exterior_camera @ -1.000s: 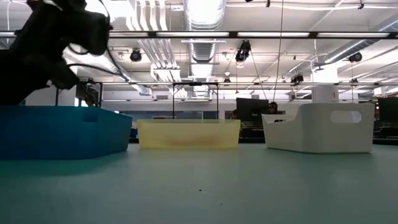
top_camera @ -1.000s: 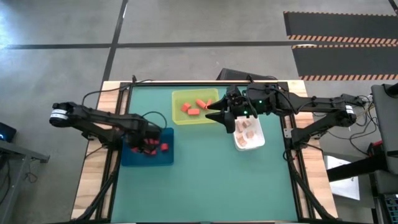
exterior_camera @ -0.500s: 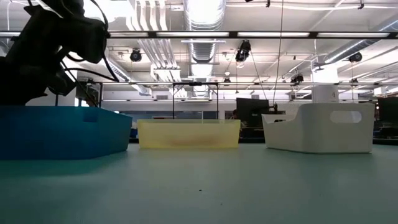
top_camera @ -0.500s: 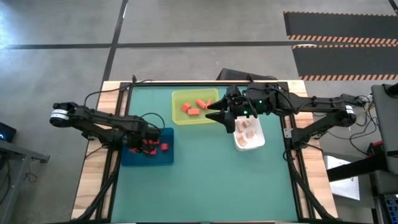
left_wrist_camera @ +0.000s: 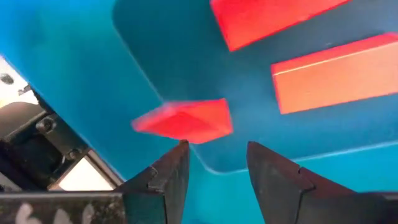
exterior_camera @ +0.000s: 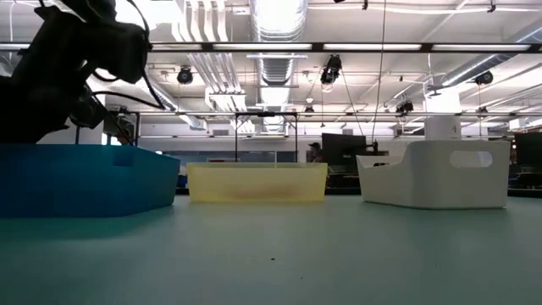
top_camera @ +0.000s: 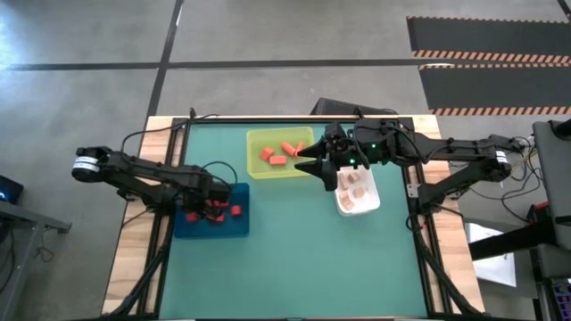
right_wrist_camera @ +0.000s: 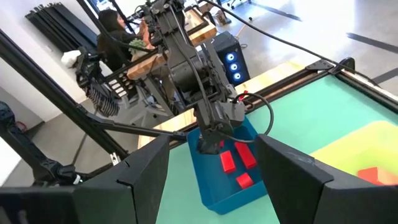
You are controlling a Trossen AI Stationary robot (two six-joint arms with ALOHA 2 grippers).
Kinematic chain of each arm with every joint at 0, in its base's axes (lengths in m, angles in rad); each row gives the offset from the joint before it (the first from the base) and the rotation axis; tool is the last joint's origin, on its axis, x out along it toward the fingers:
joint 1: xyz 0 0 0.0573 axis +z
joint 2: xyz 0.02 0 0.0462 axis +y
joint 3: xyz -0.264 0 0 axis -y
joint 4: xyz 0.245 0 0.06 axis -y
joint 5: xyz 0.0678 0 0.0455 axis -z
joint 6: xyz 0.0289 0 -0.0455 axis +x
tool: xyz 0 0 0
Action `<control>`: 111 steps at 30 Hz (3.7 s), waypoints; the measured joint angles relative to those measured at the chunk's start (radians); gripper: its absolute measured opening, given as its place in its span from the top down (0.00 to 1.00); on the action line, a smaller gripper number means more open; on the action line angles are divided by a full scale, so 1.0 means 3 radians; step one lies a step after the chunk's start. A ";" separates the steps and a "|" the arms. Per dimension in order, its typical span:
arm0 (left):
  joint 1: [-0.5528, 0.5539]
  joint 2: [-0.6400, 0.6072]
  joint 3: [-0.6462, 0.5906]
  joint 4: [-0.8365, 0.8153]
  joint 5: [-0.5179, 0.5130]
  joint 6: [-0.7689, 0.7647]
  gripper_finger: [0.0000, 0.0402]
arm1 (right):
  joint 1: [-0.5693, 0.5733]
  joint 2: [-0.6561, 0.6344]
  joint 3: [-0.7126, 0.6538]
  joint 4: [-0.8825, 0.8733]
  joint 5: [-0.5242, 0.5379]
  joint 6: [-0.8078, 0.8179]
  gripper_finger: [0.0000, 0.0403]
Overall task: Sort & place blocks by color
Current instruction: Put the red block into the dark blue bin, then return to Home Position
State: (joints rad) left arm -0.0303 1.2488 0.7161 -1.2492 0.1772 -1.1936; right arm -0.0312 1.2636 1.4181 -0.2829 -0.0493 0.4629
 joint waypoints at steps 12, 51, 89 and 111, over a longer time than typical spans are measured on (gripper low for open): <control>-0.0032 -0.0137 0.0567 -0.0075 0.0047 0.0074 0.64 | 0.0055 0.0000 -0.0002 -0.0153 -0.0004 -0.0051 0.44; -0.0472 -0.2817 -0.0278 0.2832 -0.1048 0.2487 0.95 | 0.0394 -0.0947 -0.1686 0.0721 0.0253 -0.1368 0.44; -0.0470 -0.4103 -0.1719 0.3747 -0.1507 0.2712 0.95 | 0.0189 -0.3912 -0.3376 0.0717 0.0700 -0.1599 0.44; -0.0467 -0.3953 -0.2361 0.4484 -0.2461 0.2696 0.95 | 0.0189 -0.4211 -0.4181 0.1260 0.1010 -0.1804 0.44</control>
State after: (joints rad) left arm -0.1703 0.0629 0.0078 0.0961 -0.5610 -0.3847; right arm 0.0254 0.0002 0.1639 0.0952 0.2537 -0.0784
